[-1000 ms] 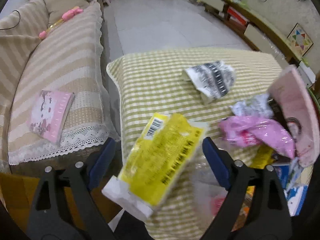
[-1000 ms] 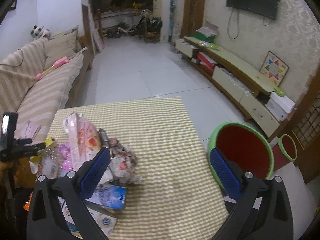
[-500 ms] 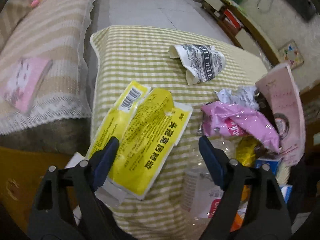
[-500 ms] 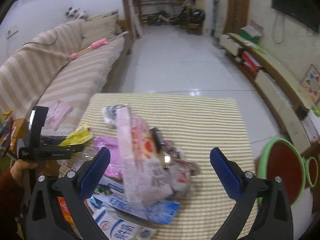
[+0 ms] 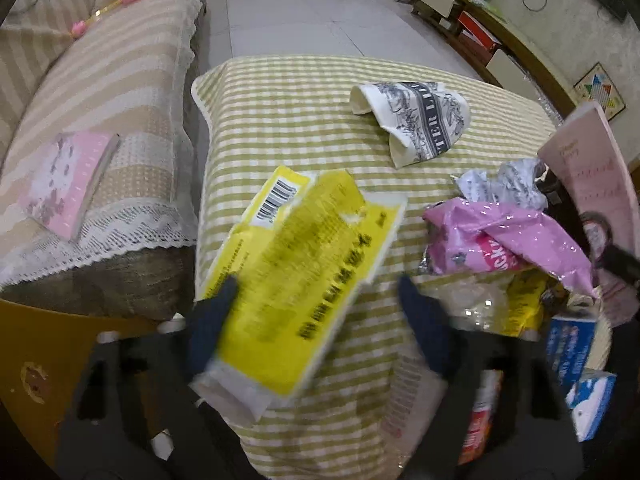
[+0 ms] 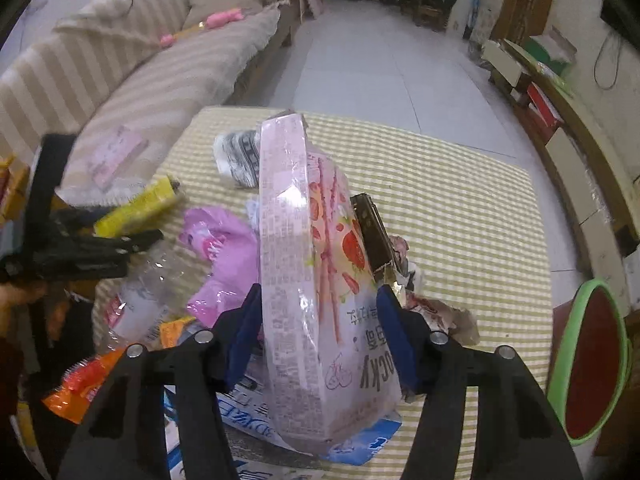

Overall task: Collect trash
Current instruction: 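Grasp the yellow wrapper with the left tool while the right tool grasps the pink snack box, then carry both items over the red bin and open both tools to drop them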

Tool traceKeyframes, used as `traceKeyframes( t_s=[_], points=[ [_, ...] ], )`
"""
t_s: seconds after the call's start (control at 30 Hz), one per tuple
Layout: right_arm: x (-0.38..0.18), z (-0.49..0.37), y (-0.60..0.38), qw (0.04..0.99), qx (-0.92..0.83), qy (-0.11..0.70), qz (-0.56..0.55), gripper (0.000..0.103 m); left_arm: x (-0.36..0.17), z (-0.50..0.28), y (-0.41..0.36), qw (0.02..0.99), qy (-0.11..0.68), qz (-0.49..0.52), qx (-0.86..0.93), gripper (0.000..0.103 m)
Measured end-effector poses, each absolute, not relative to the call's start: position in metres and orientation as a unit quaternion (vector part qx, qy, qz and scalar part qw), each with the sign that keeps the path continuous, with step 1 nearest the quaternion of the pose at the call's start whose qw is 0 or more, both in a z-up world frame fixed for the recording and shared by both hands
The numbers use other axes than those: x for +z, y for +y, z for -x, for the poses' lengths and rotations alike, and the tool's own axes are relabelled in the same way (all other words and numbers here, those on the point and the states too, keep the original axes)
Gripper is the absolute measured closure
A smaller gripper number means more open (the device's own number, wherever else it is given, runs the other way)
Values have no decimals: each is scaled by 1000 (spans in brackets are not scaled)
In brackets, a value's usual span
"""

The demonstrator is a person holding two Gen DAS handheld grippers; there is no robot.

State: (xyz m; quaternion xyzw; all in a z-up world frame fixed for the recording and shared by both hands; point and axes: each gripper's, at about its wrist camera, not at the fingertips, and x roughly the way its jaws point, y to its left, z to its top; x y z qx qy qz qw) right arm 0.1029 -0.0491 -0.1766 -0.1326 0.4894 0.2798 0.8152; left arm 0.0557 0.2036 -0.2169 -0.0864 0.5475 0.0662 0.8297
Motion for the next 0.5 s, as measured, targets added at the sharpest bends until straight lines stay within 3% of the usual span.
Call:
traceKeyframes(
  t_s=[0.03,0.07,0.13,0.5],
  points=[
    [-173,-101,-52,817,284,486,126,51,-215,-53,203,831,545,83,68,50],
    [-168,-99,-57,819,291,480,116,53,-213,-53,203,832,544,87,66,64],
    [-159,-96,-61,822,295,476,104,60,-207,-51,204,837,534,98,69,65],
    [-101,-74,-117,860,286,422,21,61,-124,-27,144,889,445,98,47,65]
  ],
)
